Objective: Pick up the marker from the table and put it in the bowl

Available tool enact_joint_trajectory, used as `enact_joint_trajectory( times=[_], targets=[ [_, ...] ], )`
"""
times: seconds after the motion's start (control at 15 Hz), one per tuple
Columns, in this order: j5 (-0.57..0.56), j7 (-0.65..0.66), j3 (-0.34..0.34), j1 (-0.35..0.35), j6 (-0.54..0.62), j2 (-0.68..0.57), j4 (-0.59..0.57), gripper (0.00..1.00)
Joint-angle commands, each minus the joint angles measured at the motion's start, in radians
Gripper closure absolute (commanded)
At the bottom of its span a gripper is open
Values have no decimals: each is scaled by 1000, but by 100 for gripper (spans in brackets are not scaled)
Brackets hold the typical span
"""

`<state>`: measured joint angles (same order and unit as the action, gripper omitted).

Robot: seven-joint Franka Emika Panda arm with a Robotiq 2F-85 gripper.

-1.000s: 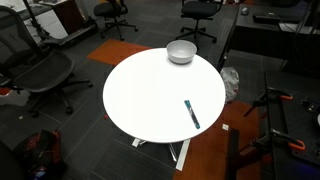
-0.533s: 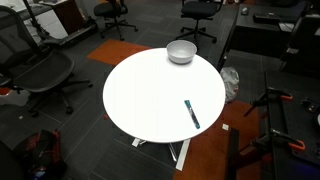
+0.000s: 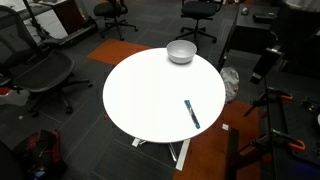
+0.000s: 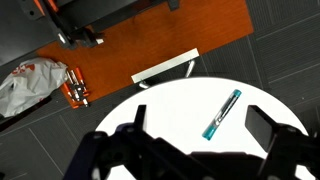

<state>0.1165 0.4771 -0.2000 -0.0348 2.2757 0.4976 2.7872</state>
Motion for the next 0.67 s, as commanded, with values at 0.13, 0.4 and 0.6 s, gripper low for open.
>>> enact_joint_trajectory(
  times=[0.13,0.4,0.6],
  targets=[
    [1,194,-76,33,138,-171,-1,0],
    [-6,275,-77,60,281,-290,0,0],
    [-30,326,-70,68,385,-382,-13,0]
  ],
)
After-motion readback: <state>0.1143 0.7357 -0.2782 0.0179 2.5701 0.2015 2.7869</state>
